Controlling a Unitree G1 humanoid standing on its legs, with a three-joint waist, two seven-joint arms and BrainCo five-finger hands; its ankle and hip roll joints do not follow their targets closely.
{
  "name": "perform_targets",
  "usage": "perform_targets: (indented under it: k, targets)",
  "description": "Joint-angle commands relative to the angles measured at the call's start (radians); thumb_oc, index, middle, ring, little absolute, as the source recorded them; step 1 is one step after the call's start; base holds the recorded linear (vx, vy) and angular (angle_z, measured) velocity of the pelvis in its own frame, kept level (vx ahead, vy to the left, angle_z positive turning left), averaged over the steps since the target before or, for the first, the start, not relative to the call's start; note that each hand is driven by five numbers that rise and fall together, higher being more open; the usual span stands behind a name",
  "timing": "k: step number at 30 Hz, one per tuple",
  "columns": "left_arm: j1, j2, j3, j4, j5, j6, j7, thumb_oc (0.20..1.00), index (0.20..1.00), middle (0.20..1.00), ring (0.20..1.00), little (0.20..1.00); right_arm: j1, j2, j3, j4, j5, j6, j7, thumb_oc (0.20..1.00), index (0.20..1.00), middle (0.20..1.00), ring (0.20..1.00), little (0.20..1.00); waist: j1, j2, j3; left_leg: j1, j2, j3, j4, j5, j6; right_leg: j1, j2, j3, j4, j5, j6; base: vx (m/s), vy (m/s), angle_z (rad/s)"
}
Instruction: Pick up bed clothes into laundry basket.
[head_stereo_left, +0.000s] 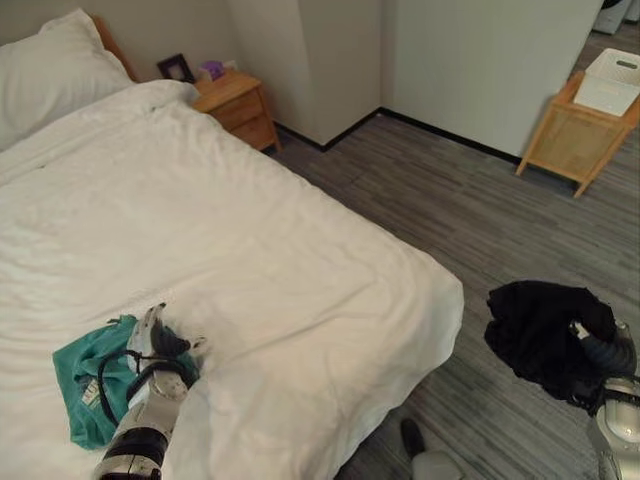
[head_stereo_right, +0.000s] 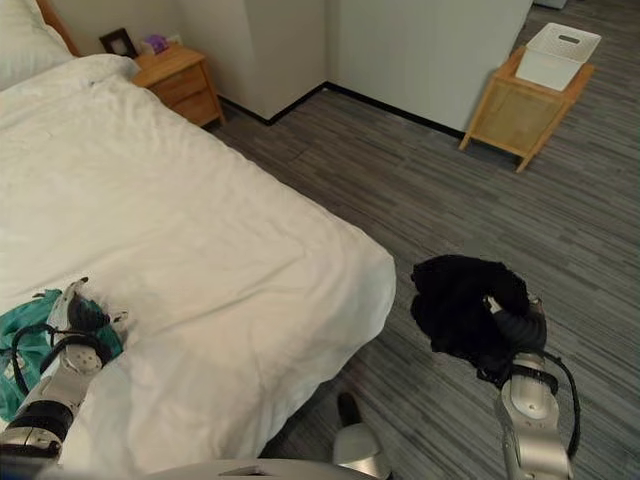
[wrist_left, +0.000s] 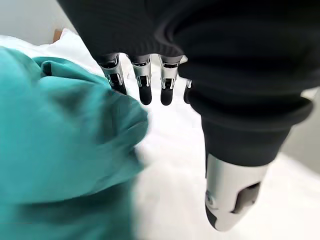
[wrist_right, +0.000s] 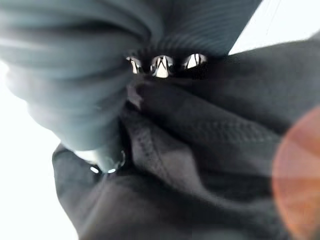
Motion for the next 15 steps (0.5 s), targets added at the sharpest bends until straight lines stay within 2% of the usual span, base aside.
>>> perform_targets:
  k: [1,9,13,15]
  targets:
    - [-0.085,0.109,0.014,0.023,0.068,0.025,0.064,1.000,1.000,1.000,1.000,1.000,-0.072,-0.016,-0.048,-0.067,-0.010,-0.104,-0.024,0.200,0.200,0.200,0.200,0.200,0.014,-0.020,-0.006,-0.017,0.019,-0.011,0.017,-0.007,-0.038,0.071,-0.049,0.001,0.018,-0.043,0.096,0.01,0.053,0.03]
    - [-0.079,0.168,0.036,0.071,0.095,0.049,0.067,1.000,1.000,1.000,1.000,1.000,-0.046,-0.009,-0.027,-0.055,-0.054,-0.099,-0.025,0.200,0.200,0.200,0.200,0.200,0.043,-0.011,0.003,0.006,0.000,-0.036,0.017,-0.018,-0.028,0.104,-0.070,-0.030,0.018,-0.052,0.094,0.03,0.036,0.05]
    - [-0.065,0.165,0.043,0.070,0.098,0.067,0.048,1.000,1.000,1.000,1.000,1.000,-0.050,-0.009,-0.022,-0.055,-0.060,-0.084,-0.022,0.200,0.200,0.200,0.200,0.200,0.054,-0.010,0.007,0.002,-0.004,-0.041,0.017,-0.018,-0.024,0.102,-0.073,-0.041,0.018,-0.049,0.097,0.01,0.028,0.17]
    - [-0.033,0.133,0.051,0.031,0.111,0.072,0.043,1.000,1.000,1.000,1.000,1.000,-0.060,-0.001,-0.023,-0.049,-0.073,-0.070,-0.027,0.200,0.200,0.200,0.200,0.200,0.067,-0.013,0.014,-0.005,-0.006,-0.046,0.017,-0.017,-0.021,0.100,-0.076,-0.046,0.018,-0.047,0.096,-0.01,0.004,0.02]
